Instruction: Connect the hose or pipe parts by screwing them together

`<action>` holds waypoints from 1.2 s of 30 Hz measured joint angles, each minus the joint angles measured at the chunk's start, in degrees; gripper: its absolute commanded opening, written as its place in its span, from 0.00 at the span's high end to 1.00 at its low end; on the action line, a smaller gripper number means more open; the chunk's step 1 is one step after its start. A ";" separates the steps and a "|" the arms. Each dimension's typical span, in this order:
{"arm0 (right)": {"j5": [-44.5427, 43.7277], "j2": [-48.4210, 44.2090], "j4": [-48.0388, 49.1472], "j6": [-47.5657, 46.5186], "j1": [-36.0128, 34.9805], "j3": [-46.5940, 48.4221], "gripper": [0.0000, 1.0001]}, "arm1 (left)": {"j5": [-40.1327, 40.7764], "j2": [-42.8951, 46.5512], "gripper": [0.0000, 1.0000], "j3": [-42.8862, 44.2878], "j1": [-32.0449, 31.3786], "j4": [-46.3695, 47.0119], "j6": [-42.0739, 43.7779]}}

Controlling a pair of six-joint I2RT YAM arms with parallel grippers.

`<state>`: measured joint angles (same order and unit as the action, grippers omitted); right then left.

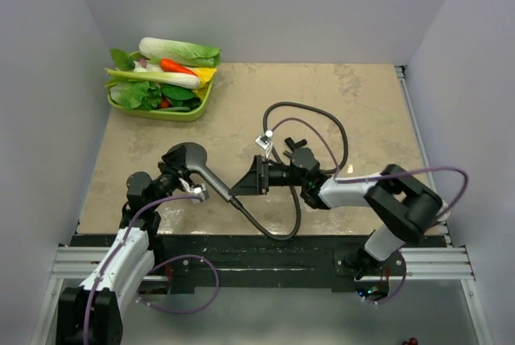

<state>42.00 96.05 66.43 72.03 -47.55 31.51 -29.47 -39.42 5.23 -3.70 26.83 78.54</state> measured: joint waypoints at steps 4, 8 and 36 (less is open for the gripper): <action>-7.34 -11.98 -29.35 -19.45 -0.13 12.11 0.02 | -1.20 0.00 1.00 0.00 -0.20 0.11 -0.59; -20.55 -19.12 -52.04 -35.82 -1.75 22.40 0.02 | -1.42 -0.24 1.00 0.00 -0.20 0.28 -1.40; -77.57 -8.72 -93.07 -62.73 -37.92 35.39 0.48 | -1.42 -1.20 1.00 0.02 -0.20 0.52 -1.46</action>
<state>-35.57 87.33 -26.63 9.30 -85.47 66.89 -30.89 -40.62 5.26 -3.90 27.35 77.08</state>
